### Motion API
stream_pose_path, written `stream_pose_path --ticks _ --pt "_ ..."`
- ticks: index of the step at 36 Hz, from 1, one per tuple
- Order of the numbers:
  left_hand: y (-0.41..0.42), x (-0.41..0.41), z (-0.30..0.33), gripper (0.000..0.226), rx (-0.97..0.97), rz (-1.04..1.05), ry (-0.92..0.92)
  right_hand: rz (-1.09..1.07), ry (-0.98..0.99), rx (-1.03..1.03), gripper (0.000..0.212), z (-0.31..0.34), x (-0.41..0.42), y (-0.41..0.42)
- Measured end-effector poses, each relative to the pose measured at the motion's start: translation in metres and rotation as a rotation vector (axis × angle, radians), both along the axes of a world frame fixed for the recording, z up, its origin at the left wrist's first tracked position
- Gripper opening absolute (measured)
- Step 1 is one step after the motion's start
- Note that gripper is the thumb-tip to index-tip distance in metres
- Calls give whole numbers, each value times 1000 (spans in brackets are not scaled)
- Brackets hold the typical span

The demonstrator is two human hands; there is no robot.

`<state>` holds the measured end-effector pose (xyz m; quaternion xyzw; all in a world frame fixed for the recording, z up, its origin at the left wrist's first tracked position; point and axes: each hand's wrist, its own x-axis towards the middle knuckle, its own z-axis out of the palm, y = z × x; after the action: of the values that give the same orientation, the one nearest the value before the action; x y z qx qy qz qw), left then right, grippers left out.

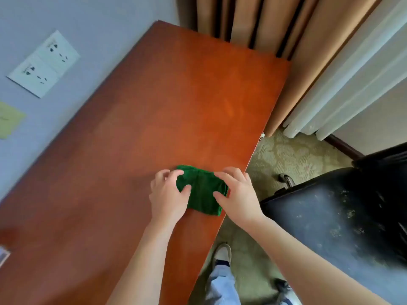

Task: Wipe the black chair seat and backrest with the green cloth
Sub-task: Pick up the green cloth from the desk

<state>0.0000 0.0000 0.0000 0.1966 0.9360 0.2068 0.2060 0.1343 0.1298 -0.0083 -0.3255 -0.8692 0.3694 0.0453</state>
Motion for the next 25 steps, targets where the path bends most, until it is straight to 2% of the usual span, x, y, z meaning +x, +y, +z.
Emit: stream_pose_path --ticks 4,9,14,21,25 --pt "5 -3 -11 52 -108 6 29 47 -116 120 58 -14 -19 3" --pt "6 -3 -19 64 -66 32 8 99 -200 258 73 -24 -30 2" --pt "8 -2 -23 62 41 56 -57 115 -275 266 60 -25 -34 1" --pt "15 6 -15 43 30 -12 -112 107 -300 209 35 -25 -20 3" --pt "25 17 -1 41 99 -59 -197 34 -234 18 32 -18 4 14"
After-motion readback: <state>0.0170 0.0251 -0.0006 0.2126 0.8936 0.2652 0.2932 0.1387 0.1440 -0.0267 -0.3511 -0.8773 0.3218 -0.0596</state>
